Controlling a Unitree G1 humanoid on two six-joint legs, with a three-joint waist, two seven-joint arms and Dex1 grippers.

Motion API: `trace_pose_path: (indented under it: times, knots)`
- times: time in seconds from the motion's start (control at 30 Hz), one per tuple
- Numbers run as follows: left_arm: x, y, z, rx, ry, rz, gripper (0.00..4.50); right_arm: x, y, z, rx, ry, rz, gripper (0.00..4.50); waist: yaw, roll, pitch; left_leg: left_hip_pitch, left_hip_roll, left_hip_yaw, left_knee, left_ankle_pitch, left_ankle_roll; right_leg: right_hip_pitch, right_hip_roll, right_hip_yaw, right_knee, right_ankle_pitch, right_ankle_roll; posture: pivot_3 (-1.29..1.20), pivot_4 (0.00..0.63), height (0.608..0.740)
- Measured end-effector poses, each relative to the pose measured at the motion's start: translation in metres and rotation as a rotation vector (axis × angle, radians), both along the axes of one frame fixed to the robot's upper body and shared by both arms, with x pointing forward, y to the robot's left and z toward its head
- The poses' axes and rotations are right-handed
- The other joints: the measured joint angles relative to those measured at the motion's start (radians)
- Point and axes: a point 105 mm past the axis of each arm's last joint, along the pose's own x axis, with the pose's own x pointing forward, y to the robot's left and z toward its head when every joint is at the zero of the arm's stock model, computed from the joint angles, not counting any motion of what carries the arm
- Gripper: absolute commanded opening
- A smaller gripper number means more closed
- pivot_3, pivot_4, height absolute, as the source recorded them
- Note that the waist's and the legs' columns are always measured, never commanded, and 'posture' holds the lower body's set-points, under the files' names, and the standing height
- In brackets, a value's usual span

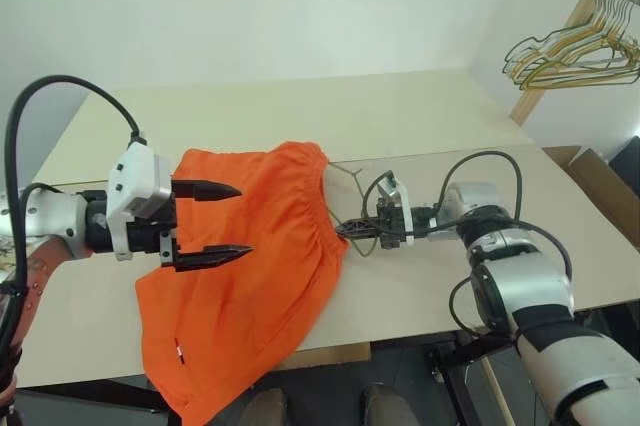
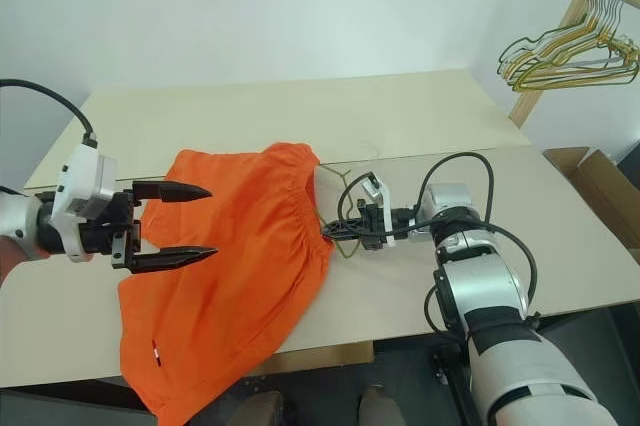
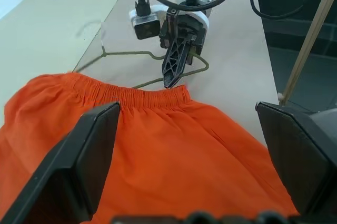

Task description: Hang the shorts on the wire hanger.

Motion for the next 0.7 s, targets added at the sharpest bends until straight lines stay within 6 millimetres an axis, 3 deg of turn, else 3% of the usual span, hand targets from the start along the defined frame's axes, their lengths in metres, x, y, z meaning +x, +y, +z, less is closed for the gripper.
trace_pose_path:
  times: [0.17,0.27,0.37,0.53,0.7]
  knots:
    - [0.002,0.0,0.004,0.003,-0.016,-0.003,4.47,0.002,-0.001,0.028,-0.002,-0.326,0.042,0.0,0.0,0.0,0.0,-0.001,0.0,0.0,0.0,-0.001,0.001,-0.001,0.0,0.0,0.0,0.0,0.0,0.06,0.052,0.74]
    - [0.009,0.001,0.009,0.003,-0.034,-0.004,4.47,-0.009,-0.014,0.047,-0.122,-0.577,0.112,0.0,0.003,0.0,0.0,-0.002,0.0,0.0,0.001,-0.003,0.005,-0.001,-0.001,-0.001,-0.001,0.0,0.0,0.02,0.05,0.74]
    - [0.017,0.002,0.018,0.009,-0.071,-0.018,4.47,-0.021,-0.021,0.059,-0.202,-0.714,0.192,0.0,-0.002,0.0,0.0,-0.001,0.0,0.0,0.001,-0.003,0.006,0.0,0.0,-0.001,-0.001,0.0,0.0,0.01,0.047,0.74]
    - [0.033,0.006,0.043,0.013,-0.123,-0.044,4.47,-0.038,-0.024,0.06,-0.462,-0.967,0.416,0.0,-0.032,-0.001,-0.001,-0.001,0.0,0.002,0.002,-0.004,0.006,0.0,0.0,-0.001,-0.001,0.0,0.0,-0.05,0.029,0.74]
    - [0.033,0.009,0.06,0.069,-0.115,-0.127,4.47,-0.044,-0.021,0.054,-0.549,-1.003,0.54,0.0,-0.066,-0.002,-0.002,-0.002,0.0,0.001,0.003,-0.003,0.005,0.0,0.0,0.0,-0.001,0.0,0.0,-0.07,0.013,0.74]
